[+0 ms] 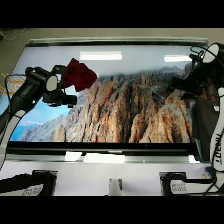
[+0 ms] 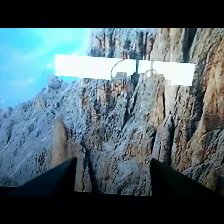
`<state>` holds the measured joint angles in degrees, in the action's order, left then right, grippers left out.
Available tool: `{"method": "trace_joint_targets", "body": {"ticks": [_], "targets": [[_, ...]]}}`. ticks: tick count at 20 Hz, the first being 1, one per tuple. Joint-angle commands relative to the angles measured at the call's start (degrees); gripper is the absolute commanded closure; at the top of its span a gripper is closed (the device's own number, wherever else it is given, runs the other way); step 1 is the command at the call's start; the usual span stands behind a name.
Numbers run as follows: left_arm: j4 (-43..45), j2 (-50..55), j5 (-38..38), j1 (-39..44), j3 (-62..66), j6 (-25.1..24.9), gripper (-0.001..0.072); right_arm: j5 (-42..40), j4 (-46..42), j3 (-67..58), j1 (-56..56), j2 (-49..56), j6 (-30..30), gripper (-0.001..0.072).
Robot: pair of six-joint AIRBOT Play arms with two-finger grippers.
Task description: Fold the shirts.
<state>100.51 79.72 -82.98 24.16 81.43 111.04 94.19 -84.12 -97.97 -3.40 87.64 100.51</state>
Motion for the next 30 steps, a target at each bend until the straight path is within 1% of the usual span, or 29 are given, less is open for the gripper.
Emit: {"method": "trace_joint_targets", "body": {"ticks": [1,17,18,21,22,23,24,25,26,27,28,30], "targets": [[0.0,0.0,0.0,0.0,0.0,0.0,0.0176,0.0,0.0,0.0,0.0,0.0,0.0,0.0048],[0.0,0.0,0.1,0.0,0.0,0.2,0.0176,0.0,0.0,0.0,0.0,0.0,0.0,0.0048],[0.0,0.0,1.1,0.0,0.0,1.4,0.0176,0.0,0.0,0.0,0.0,0.0,0.1,0.0048],[0.0,0.0,4.7,0.1,0.0,1.3,0.0176,-1.4,0.0,0.0,0.0,0.0,0.4,0.0048],[0.0,0.1,7.2,0.2,0.0,1.3,0.0165,-2.6,-0.1,0.0,0.0,0.0,0.4,0.0047],[0.0,0.0,11.5,-0.1,0.0,1.2,0.0144,-4.2,-0.2,0.0,0.0,0.0,0.4,0.0048],[0.0,0.1,16.5,-0.6,0.0,1.1,0.0004,-5.7,-0.2,0.0,0.0,0.0,0.2,0.0048],[0.0,0.3,21.8,-1.5,0.0,1.4,-0.0013,-7.2,-0.2,0.0,0.0,0.0,0.0,0.0048],[0.0,1.0,26.6,-3.1,0.4,2.7,-0.0013,-8.6,-0.2,0.0,0.0,0.0,-0.2,0.0048],[-0.2,2.8,28.4,-5.4,2.0,5.1,-0.0013,-9.8,-0.2,0.0,0.0,0.0,-0.2,0.0048],[-2.1,5.8,27.9,-8.3,4.8,5.8,-0.0013,-11.1,-0.2,0.0,0.0,0.0,-0.2,0.0048],[-11.9,14.0,23.7,-15.7,12.4,5.1,-0.0013,-12.7,-0.2,0.0,0.0,0.1,-0.4,0.0047]]}}
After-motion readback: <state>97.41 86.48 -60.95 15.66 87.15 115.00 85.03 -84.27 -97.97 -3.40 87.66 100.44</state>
